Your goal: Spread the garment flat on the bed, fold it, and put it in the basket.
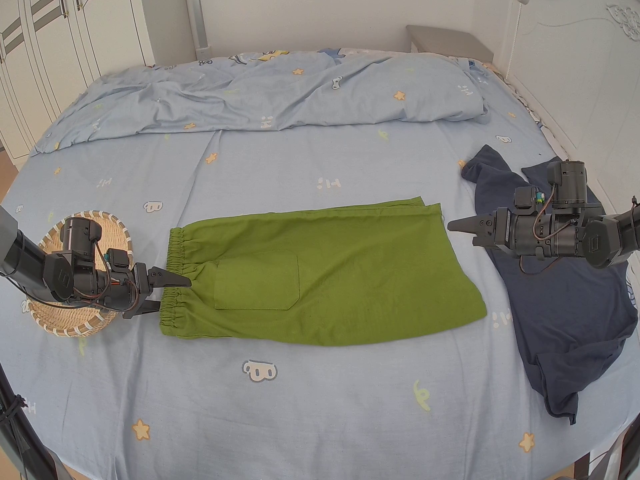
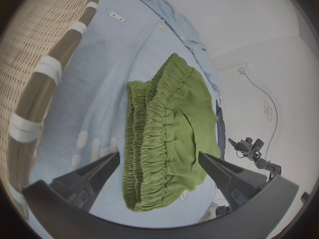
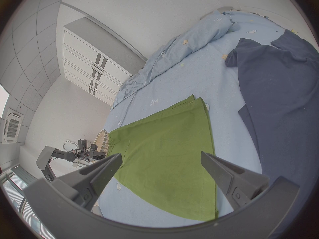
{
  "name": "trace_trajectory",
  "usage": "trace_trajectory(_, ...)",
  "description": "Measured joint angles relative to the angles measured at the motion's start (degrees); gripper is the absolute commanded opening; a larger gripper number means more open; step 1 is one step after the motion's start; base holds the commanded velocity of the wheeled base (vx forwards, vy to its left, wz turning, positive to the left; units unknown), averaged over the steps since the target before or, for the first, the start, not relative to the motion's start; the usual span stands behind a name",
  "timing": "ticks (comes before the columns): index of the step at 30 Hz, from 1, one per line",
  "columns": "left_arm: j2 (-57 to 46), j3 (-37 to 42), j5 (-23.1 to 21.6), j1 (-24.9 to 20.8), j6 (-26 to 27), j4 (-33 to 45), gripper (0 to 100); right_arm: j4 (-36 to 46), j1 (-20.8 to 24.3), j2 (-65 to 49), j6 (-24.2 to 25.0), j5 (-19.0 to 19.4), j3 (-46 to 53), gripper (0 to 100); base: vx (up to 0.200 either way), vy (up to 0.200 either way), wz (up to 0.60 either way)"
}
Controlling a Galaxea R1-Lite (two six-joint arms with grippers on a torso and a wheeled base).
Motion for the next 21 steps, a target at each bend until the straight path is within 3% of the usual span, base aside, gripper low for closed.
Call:
trace_trajectory(5,1.0,0.6,-0.1,-0.7,0.1,-2.7,100,0.0,0.1,0.0,0.0,0.0,0.0,100,0.0,0.0,0.0)
trace_trajectory(13,2.5,3.9,0.1,-1.9,-0.5,-14.3,100,-0.1,0.3,0.1,0.0,-0.1,0.1,100,0.0,0.0,0.0)
trace_trajectory(20,4.2,4.7,-0.3,-2.4,-1.2,-15.9,100,-0.2,0.3,0.2,0.1,-0.1,0.0,100,0.0,0.0,0.0)
trace_trajectory(21,4.3,4.7,-0.3,-2.4,-1.6,-15.9,0,-0.2,0.3,0.2,0.2,-0.1,0.0,100,0.0,0.0,0.0)
